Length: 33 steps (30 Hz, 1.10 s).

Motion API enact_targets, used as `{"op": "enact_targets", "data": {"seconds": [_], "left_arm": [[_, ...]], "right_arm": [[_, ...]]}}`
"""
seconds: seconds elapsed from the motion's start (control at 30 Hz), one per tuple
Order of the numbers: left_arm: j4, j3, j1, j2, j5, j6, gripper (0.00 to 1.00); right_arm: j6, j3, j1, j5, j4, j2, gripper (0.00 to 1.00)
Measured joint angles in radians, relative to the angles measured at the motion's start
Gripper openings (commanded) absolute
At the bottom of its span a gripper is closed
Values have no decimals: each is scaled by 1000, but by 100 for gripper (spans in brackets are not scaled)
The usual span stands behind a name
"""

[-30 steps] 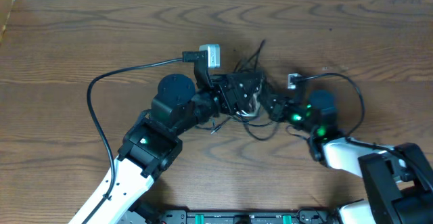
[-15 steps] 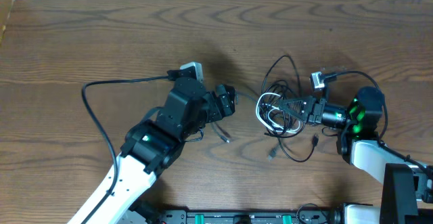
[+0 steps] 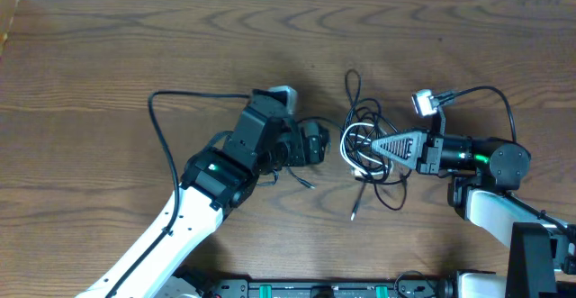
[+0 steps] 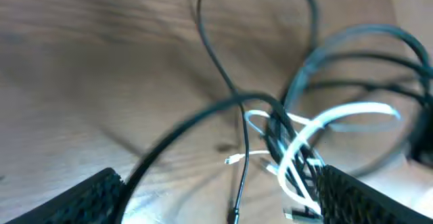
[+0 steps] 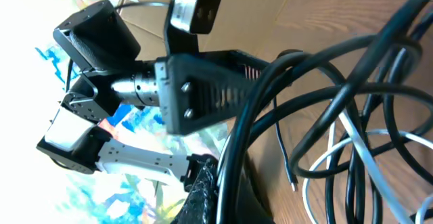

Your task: Untangle cables

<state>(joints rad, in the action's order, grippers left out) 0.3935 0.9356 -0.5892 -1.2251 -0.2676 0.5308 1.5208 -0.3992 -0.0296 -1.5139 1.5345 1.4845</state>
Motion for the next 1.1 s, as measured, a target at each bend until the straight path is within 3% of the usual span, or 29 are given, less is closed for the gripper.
{"op": "enact_targets", "data": {"seconds": [0.23,0.57,0.7,0.83,0.97,1.1], "left_arm": [[-43,0,0,0,-77,-116,91],[-80,0,50,3,16,-110,91],[-79,0,156,89,23,-86,93],[-80,0,264,291,-22,-78,95],[-68,1,312,455,-64,-79,95],[-15,3,320,544,-75,-79,95]], "right_arm": [[-11,0,8,-33,0,0,1],[-45,0,46,98,-26,0,1],[-190,-23,48,257,-291,-3,1],[-409,-163,61,456,-631,3,1],[-512,-343,95,493,-694,3,1],[-537,-490,139,402,-698,3,1]]}}
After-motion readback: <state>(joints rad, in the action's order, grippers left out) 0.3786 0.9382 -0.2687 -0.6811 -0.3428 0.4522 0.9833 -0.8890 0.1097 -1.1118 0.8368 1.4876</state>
